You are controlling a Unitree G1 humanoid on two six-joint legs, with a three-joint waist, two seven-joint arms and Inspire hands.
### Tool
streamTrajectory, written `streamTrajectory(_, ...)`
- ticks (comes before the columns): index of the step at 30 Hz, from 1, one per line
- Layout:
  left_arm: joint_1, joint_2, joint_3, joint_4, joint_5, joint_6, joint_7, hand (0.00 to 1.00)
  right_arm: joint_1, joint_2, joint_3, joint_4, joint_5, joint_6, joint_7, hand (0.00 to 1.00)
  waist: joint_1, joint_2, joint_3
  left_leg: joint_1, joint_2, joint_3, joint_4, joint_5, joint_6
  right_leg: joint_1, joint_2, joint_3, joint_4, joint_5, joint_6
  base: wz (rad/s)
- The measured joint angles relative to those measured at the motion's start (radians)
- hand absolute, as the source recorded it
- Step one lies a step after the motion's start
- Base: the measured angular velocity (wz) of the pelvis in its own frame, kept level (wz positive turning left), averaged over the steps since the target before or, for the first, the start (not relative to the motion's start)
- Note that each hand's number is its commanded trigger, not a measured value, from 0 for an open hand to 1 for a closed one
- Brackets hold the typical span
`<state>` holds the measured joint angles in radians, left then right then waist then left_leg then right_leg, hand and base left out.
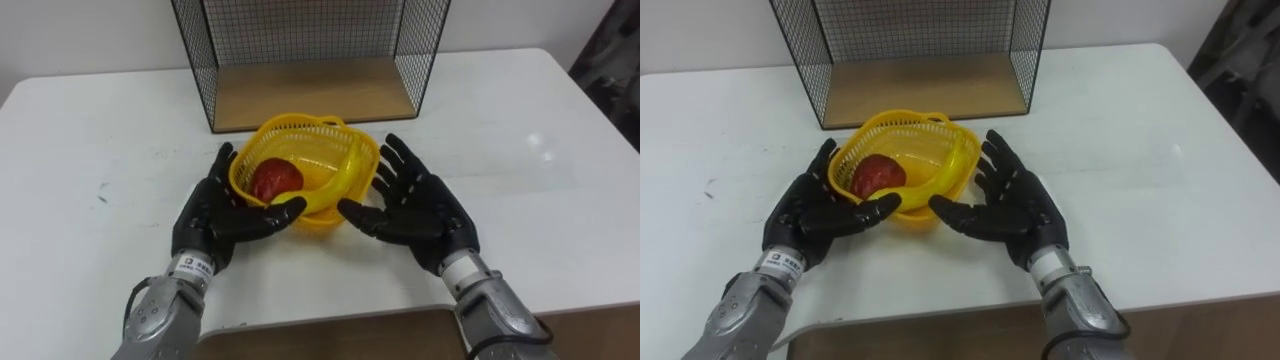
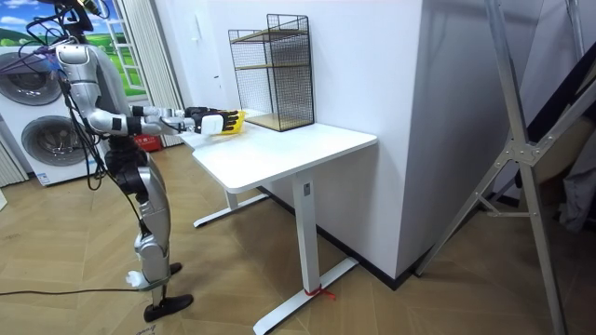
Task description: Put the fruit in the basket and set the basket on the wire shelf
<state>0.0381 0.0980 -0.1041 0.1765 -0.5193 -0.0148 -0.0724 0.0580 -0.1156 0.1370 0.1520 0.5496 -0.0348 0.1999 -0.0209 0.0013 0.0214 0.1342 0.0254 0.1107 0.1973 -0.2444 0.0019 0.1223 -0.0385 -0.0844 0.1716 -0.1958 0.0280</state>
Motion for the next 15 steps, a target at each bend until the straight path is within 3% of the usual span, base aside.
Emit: streamTrajectory(15,0.0,0.01,-0.063,0.0,-0.002,-0.026,0.0,0.0,0.0,0.005,0.029,0.0,0.044,-0.037,-0.037,0.0,0.001,-0.013,0.0078,-0.001,0.0,-0.001,-0.002,0.0,0.0,0.0,0.001,-0.002,-0.002,0.0,0.0,0.0)
